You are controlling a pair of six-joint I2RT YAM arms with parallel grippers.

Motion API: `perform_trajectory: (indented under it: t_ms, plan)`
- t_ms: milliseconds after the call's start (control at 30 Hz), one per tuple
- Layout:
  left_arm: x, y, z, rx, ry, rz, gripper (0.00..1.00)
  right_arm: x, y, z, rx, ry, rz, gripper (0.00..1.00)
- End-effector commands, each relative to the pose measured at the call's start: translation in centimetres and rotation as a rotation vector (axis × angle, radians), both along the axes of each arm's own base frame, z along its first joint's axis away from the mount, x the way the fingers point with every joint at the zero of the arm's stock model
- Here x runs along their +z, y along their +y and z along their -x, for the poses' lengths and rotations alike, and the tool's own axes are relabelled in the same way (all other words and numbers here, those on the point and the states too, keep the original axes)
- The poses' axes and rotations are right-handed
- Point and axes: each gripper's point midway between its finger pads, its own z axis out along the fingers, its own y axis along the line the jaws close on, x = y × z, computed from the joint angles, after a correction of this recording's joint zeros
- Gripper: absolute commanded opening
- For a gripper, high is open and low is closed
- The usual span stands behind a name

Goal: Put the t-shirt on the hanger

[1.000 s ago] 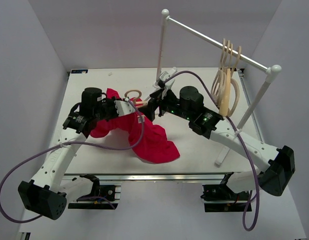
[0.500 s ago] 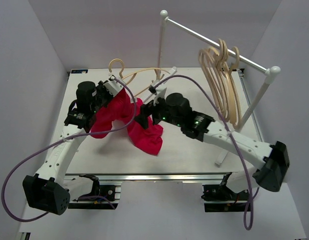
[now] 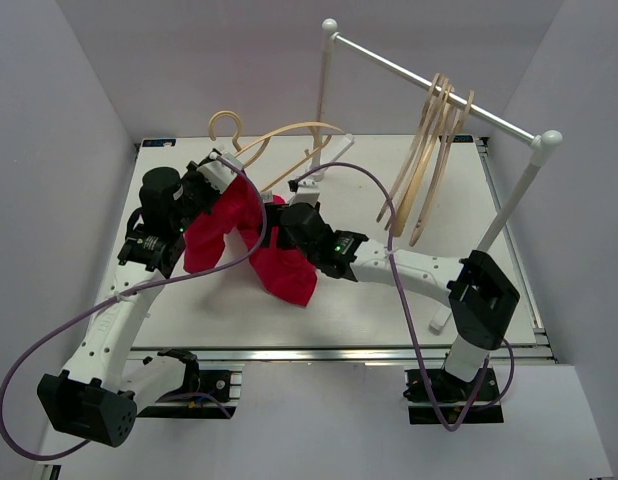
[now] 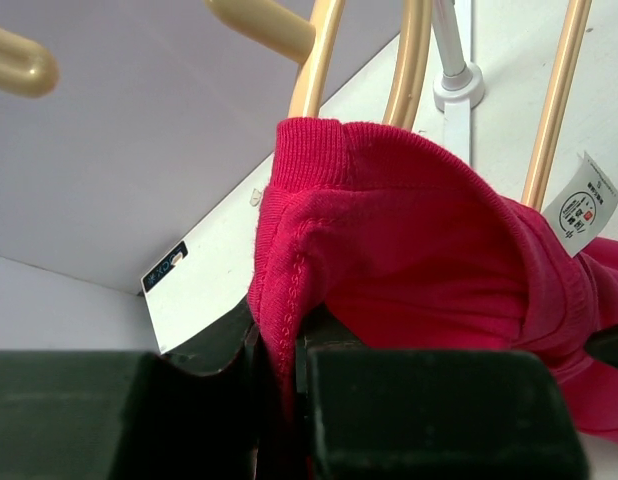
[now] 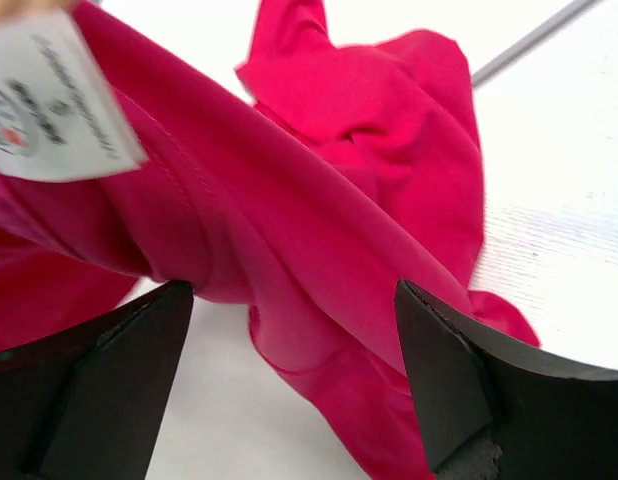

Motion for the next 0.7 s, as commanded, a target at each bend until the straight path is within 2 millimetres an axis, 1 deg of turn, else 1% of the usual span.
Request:
perform_trajectory:
  t_ms: [0,100,200,300,367,400,467,500,533,567,600,633,667]
  plan:
    - [2.2,-0.3,0.6,-0.015,-0.07,0.043,0.0,4.6,0.9,-0.4,-0.075,-0.07,-0.17,0.87]
    - [2.2,-0.2,0.6,-0.009,-0.065,0.049,0.0,5.3,1.4,0.6,-0.045,-0.076,-0.167,0.89]
    - [2.2,-0.6,0.9,-0.033,-0.059,0.05,0.0,5.5,1.7,0.9,-0.028,-0.074,-0.17,0.89]
    - [2.0,-0.5,0.7,-0.024,-0.06,0.05,0.0,5.5,1.5,0.9,-0.042,-0.074,-0.174,0.89]
    - [2.1,-0.5,0.7,-0.021,-0.061,0.056,0.0,5.5,1.3,0.6,-0.061,-0.079,-0.174,0.89]
    - [1.8,-0.6,0.8,-0.029,-0.049,0.053,0.0,5.4,1.2,0.1,-0.09,-0.085,-0.168,0.89]
    - [1.8,-0.9,1.1,-0.051,-0.042,0.059,0.0,5.2,1.4,-0.3,-0.112,-0.084,-0.169,0.89]
    - [2.0,-1.0,1.3,-0.058,-0.047,0.058,0.0,4.8,1.3,-0.9,-0.145,-0.089,-0.15,0.89]
    - [2.0,-1.0,1.3,-0.06,-0.048,0.061,0.0,5.4,1.5,-1.3,-0.158,-0.098,-0.156,0.89]
    - [2.0,-1.1,1.5,-0.062,-0.046,0.061,0.0,4.6,1.7,-1.8,-0.174,-0.097,-0.134,0.89]
    - [2.2,-0.9,1.6,-0.057,-0.053,0.067,0.0,4.2,1.5,-2.3,-0.208,-0.109,-0.109,0.89]
    - [2.3,-0.9,1.7,-0.055,-0.055,0.07,0.0,4.6,1.7,-2.5,-0.212,-0.104,-0.089,0.89]
    - [2.5,-0.9,1.8,-0.055,-0.06,0.069,0.0,3.3,1.8,-2.8,-0.217,-0.088,-0.051,0.89]
